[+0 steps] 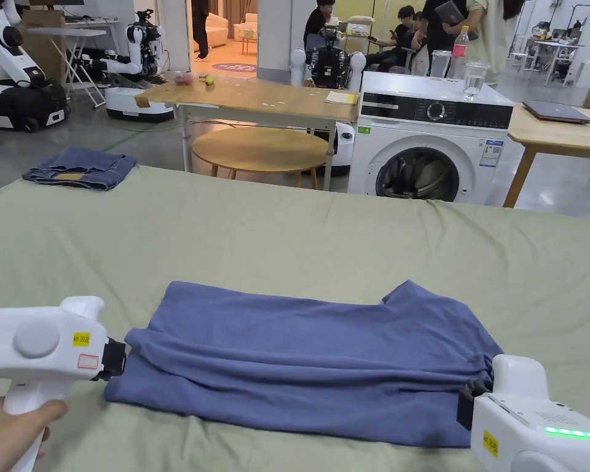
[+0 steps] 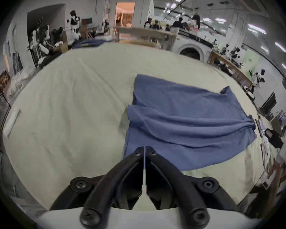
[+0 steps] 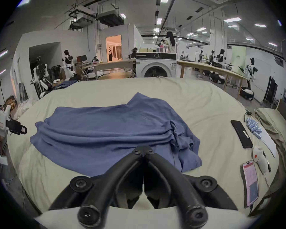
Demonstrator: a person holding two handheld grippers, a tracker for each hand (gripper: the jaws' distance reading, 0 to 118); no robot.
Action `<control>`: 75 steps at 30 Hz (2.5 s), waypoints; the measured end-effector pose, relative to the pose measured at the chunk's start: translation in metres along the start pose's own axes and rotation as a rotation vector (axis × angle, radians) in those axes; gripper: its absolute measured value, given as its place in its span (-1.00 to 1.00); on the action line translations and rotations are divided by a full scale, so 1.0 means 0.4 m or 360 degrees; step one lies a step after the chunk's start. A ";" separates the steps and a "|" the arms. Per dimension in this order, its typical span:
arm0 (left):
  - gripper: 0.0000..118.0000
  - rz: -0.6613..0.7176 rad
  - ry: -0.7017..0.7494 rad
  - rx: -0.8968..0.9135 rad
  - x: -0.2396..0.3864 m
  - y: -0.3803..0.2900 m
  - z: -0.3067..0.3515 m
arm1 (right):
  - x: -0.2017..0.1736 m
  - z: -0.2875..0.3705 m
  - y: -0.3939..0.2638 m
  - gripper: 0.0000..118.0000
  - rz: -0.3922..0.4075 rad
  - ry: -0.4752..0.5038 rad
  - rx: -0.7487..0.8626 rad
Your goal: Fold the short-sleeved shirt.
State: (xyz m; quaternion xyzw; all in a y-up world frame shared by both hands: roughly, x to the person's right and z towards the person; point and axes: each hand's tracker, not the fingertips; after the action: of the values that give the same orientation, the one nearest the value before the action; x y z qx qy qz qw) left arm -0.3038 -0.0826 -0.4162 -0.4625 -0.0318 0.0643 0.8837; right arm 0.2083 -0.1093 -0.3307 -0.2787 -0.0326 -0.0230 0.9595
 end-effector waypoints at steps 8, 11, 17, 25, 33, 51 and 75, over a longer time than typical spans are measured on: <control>-0.28 -0.0059 0.0101 -0.0451 0.007 0.016 -0.159 | 0.019 -0.015 -0.020 -1.00 0.0009 -0.0017 -0.0064; -0.29 -0.0036 0.0141 -0.0330 0.032 -0.001 -0.136 | 0.027 -0.018 -0.026 -1.00 0.0008 -0.0022 -0.0081; -1.00 -0.0133 0.0079 -0.0278 0.071 -0.034 -0.126 | 0.054 -0.028 -0.017 -1.00 -0.0024 -0.0021 -0.0115; -1.00 -0.0112 0.0033 -0.0164 0.043 -0.047 -0.073 | 0.175 -0.057 0.088 -1.00 -0.0087 -0.0090 -0.0206; -1.00 -0.0086 -0.0001 -0.0136 0.022 -0.048 -0.066 | 0.253 -0.206 0.083 -0.07 -0.0110 -0.0009 -0.0601; -1.00 -0.0109 -0.0037 0.0014 0.020 -0.051 0.001 | 0.220 -0.162 0.050 -1.00 -0.0067 0.0018 -0.0582; -1.00 -0.0015 -0.0044 -0.0090 -0.060 -0.351 0.086 | 0.209 0.084 -0.212 -0.99 0.0083 -0.0092 -0.0728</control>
State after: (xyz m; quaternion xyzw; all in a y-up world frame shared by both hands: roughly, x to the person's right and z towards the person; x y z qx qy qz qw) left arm -0.3199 -0.1373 -0.2813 -0.4862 -0.0480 0.0656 0.8701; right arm 0.2847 -0.1651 -0.2509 -0.4903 -0.0469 0.0031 0.8703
